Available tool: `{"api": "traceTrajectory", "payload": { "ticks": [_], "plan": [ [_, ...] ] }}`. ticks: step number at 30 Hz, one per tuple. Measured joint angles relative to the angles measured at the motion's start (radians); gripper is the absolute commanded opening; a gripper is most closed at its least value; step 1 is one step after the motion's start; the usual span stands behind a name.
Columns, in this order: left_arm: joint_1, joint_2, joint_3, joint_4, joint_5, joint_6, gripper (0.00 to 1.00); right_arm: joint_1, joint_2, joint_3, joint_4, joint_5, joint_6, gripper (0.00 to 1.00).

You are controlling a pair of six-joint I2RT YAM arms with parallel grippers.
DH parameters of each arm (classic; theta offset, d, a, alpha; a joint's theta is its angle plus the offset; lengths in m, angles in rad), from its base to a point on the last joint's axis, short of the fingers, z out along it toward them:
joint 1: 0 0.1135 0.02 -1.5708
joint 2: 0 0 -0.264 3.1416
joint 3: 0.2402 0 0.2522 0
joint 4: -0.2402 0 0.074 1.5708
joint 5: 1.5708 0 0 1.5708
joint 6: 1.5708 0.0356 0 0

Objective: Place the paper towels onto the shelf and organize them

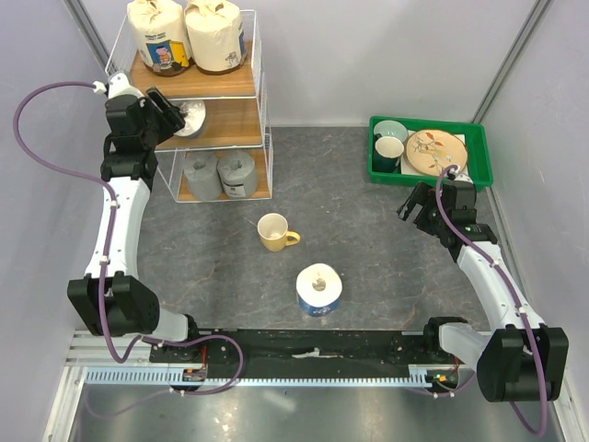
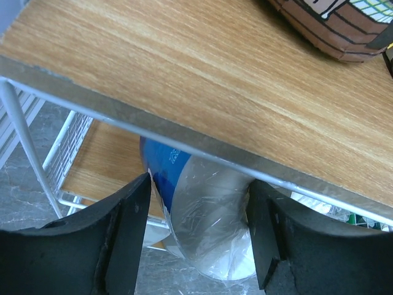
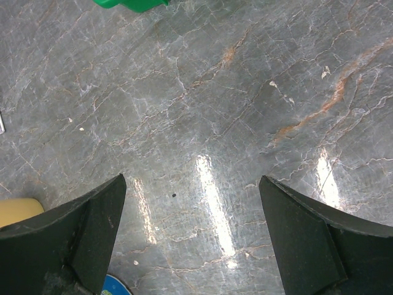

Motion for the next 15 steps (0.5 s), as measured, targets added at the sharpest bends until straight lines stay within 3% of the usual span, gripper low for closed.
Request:
{"api": "traceTrajectory", "payload": {
  "ticks": [6,10,15],
  "plan": [
    [0.01,-0.004,-0.002,-0.003,-0.001,-0.001,0.67,0.0,0.0,0.0,0.0,-0.001,0.0,0.98],
    [0.021,-0.006,-0.002,-0.005,0.0,-0.008,0.47,0.0,-0.001,0.0,0.0,-0.002,0.0,0.98],
    [0.031,-0.006,-0.006,-0.005,0.004,-0.017,0.4,0.0,-0.007,0.0,-0.001,-0.003,0.0,0.98]
  ]
}}
